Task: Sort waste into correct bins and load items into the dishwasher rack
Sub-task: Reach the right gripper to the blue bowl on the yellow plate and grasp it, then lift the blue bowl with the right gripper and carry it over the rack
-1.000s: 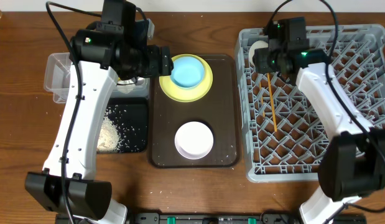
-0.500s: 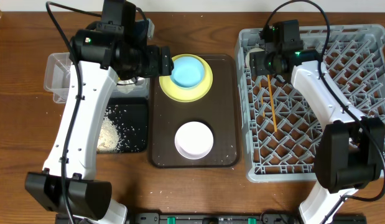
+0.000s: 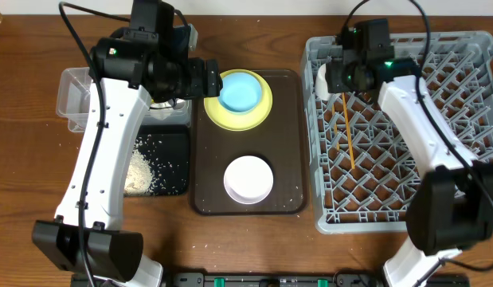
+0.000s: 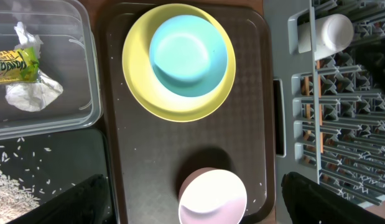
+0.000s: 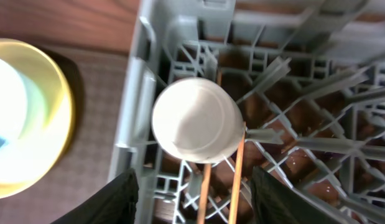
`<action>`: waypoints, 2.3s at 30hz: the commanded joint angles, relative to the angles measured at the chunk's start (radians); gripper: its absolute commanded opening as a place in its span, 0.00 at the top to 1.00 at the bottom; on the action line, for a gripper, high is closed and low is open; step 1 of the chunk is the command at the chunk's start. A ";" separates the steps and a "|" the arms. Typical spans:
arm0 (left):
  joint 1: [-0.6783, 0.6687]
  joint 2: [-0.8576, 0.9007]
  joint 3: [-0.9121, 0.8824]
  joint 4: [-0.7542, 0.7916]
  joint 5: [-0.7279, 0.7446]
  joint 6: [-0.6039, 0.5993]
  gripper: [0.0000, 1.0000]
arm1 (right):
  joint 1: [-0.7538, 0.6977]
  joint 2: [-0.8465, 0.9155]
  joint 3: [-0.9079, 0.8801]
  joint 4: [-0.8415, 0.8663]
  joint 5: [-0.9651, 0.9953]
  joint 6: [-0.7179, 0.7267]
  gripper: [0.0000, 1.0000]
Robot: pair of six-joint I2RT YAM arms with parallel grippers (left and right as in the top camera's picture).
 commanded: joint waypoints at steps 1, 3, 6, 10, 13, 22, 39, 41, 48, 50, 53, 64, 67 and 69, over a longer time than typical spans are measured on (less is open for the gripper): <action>-0.002 0.000 0.001 -0.003 -0.014 -0.001 0.08 | 0.032 -0.090 0.032 -0.001 -0.087 0.001 0.48; -0.002 0.000 0.001 -0.003 -0.014 -0.001 0.08 | 0.055 -0.105 0.032 0.000 -0.161 -0.011 0.59; -0.002 0.000 0.001 -0.003 -0.014 -0.001 0.08 | 0.098 -0.104 0.031 0.002 -0.261 -0.091 0.74; -0.002 0.000 0.001 -0.003 -0.014 -0.001 0.08 | 0.162 -0.093 0.011 0.004 -0.257 -0.093 0.78; -0.002 0.000 0.001 -0.003 -0.014 -0.001 0.08 | 0.206 -0.076 0.005 0.003 -0.254 -0.093 0.77; 0.045 -0.022 0.013 0.005 -0.151 -0.008 0.08 | 0.290 -0.036 0.002 -0.023 -0.253 -0.096 0.65; 0.309 -0.092 0.013 -0.006 -0.188 -0.035 0.08 | 0.480 0.103 0.002 0.236 -0.156 -0.233 0.48; 0.309 -0.092 0.013 -0.006 -0.188 -0.035 0.08 | 0.496 0.138 0.002 0.291 -0.083 -0.258 0.48; 0.309 -0.092 0.013 -0.006 -0.188 -0.035 0.08 | 0.512 0.263 0.002 0.424 0.010 -0.289 0.49; 0.309 -0.092 0.013 -0.006 -0.188 -0.035 0.08 | 0.509 0.287 0.002 0.427 0.014 -0.289 0.51; 0.309 -0.092 0.013 -0.006 -0.188 -0.035 0.08 | 0.504 0.319 0.002 0.426 0.017 -0.287 0.57; 0.309 -0.092 0.013 -0.006 -0.188 -0.035 0.08 | 0.504 0.348 0.002 0.403 0.020 -0.287 0.99; 0.309 -0.092 0.013 -0.006 -0.188 -0.035 0.08 | 0.503 0.338 0.002 0.391 0.020 -0.287 0.99; 0.309 -0.092 0.013 -0.006 -0.188 -0.035 0.08 | 0.503 0.320 0.002 0.380 0.020 -0.286 0.99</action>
